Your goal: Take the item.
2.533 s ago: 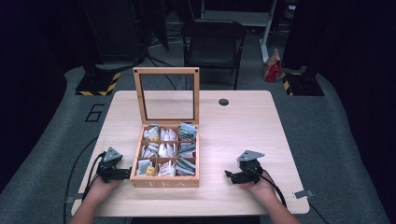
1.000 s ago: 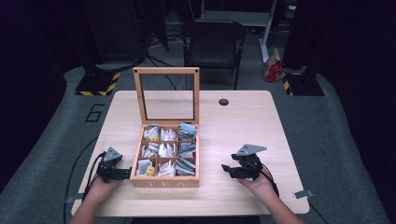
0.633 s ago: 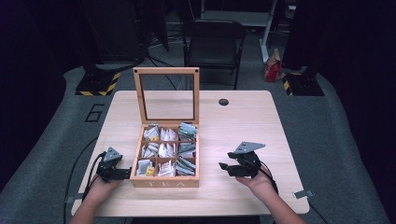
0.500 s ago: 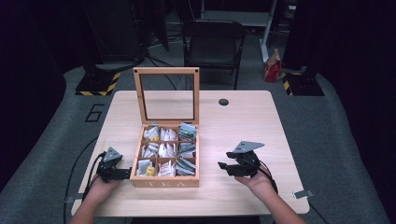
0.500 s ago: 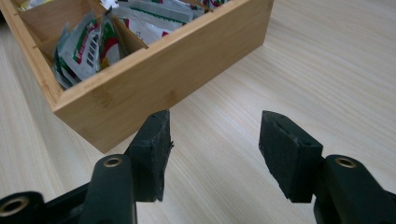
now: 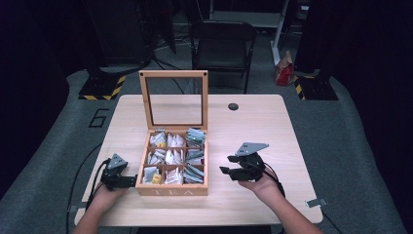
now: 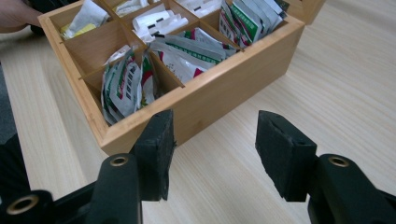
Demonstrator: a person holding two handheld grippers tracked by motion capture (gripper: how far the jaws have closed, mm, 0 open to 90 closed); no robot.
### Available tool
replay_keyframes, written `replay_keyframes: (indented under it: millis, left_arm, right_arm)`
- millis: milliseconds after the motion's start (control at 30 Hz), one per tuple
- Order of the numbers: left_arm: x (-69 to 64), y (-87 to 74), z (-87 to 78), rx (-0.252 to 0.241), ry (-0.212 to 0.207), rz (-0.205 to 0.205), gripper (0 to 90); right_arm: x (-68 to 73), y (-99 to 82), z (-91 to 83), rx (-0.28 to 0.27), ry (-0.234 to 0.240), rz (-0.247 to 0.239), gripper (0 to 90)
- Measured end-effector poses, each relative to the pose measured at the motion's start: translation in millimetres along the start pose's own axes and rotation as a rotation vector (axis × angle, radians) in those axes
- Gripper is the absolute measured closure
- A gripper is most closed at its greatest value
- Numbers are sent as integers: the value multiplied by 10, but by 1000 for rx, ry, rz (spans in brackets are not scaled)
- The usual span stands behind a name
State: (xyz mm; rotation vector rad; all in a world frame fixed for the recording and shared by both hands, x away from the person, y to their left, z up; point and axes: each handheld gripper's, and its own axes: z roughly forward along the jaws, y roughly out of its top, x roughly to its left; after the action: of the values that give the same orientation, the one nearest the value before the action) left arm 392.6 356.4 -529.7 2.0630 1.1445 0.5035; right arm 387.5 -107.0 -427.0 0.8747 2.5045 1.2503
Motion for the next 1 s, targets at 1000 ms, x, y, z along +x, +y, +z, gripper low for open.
replay_keyframes:
  millis: [1000]
  left_arm:
    - [-2,0,2,-2,0,-3,159]
  right_arm:
    - [188,374,149,-7,57,-62,516]
